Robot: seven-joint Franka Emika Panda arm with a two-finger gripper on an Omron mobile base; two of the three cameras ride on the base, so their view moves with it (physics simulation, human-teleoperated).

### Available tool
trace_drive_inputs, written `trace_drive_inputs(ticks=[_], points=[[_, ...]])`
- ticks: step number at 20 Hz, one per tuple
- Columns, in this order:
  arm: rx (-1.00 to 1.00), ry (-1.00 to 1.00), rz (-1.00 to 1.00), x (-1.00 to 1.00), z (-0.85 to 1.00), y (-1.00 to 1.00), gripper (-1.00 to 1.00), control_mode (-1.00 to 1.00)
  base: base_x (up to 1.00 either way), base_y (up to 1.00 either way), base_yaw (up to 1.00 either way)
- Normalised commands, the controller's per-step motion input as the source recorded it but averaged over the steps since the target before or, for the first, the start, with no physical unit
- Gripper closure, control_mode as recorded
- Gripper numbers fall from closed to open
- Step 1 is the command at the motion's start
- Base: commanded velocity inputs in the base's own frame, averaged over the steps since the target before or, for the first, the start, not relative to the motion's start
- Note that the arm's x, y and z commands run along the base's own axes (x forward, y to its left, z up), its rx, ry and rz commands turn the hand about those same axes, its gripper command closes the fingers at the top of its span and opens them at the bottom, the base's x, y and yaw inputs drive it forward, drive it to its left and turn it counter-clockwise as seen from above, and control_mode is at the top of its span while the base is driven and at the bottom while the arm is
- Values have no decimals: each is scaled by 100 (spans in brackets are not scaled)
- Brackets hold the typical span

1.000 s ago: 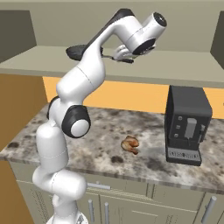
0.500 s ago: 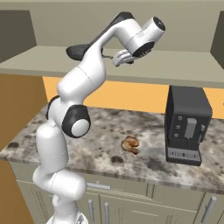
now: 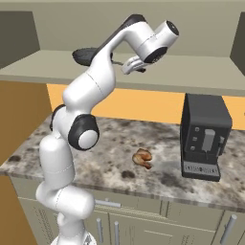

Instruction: Retrieve the pan from the cabinet, then place the raw meat into the pan to avoid contamination.

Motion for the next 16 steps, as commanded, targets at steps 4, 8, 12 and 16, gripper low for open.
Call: trace_drive_inputs(ticks=[4, 8, 12, 16], points=[[0, 0, 0, 0, 0, 1, 100, -100, 0, 0, 0], [0, 0, -2, -2, 0, 14, 100, -100, 0, 0, 0], [0, 0, -11, -19, 1, 13, 100, -100, 0, 0, 0], [-3, -1, -15, -23, 18, 13, 100, -100, 0, 0, 0]])
